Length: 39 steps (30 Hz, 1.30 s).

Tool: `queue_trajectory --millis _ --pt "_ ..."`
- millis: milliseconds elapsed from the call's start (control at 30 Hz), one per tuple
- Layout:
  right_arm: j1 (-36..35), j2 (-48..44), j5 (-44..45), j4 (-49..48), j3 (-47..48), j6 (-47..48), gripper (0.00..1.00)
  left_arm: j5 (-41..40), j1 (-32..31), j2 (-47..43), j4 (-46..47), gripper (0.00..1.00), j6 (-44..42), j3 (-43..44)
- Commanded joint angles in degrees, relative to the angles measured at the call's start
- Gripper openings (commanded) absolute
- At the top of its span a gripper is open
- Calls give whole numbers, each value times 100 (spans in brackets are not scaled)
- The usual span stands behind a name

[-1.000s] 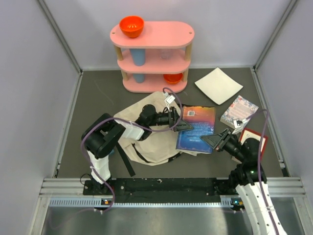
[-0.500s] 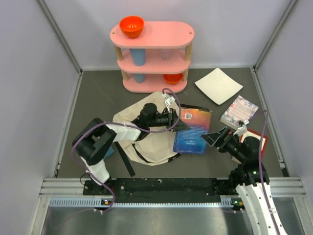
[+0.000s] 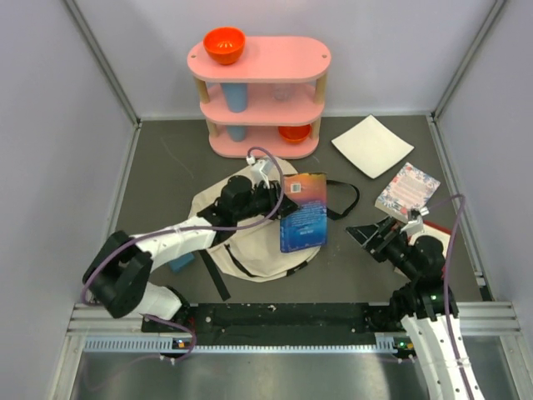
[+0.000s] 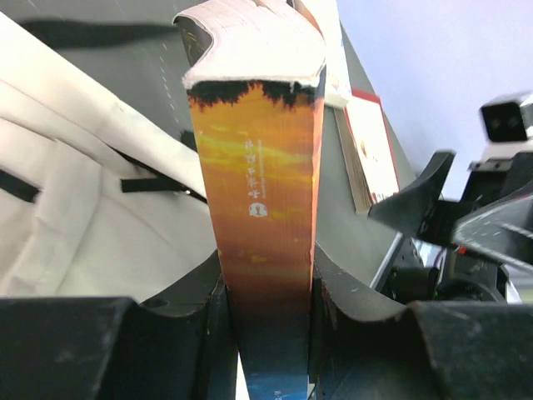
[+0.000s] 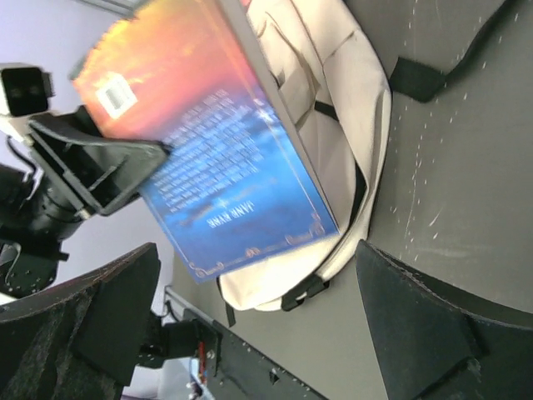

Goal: Pack the student bag
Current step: Pick up the book from the center of the board.

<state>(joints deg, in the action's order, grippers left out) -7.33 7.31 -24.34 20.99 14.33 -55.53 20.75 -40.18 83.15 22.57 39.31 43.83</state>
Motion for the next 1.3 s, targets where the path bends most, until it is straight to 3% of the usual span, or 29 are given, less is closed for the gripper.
queue_trajectory --millis 0,100,267,333,400,533,633,700,833,967,1033,1267 --pt "-84 199 -326 -745 -167 -661 99 -1037 37 -1002 827 0 138 -67" --pt "-478 683 -2 -580 104 -355 99 -1231 37 -1222 812 0 165 -165" --pt "-1409 1936 1333 -413 921 181 99 -1564 37 -1661 223 0 -81 -59" --pt "-1490 2457 1999 112 1769 665 99 -1932 46 -2003 -58 0 -221 -147" --pt "-1499 3228 2126 229 2370 1033 99 -2214 46 -2189 -278 0 -336 -138" --pt "-1499 3988 2416 344 3523 852 99 -2724 63 -2540 -804 0 -336 -86" --pt "-1795 3876 2381 -329 3010 149 99 -3261 107 -2777 -973 0 -362 -59" --pt "-2191 3699 2416 -1450 2455 -394 99 -3306 203 -2848 -1070 0 -354 11" --pt "-3167 3794 3154 -2457 1698 -652 99 -3534 222 -3006 -1237 0 -187 -6" --pt "-4264 4049 3961 -3057 1530 -828 99 -3561 239 -3209 -930 0 -55 -270" --pt "-4547 4164 4321 -3737 1311 -1284 99 -3587 257 -3340 -938 0 -64 -305" --pt "-4944 5569 4060 -6076 914 -1988 99 -3263 283 -3552 -763 0 24 -349"
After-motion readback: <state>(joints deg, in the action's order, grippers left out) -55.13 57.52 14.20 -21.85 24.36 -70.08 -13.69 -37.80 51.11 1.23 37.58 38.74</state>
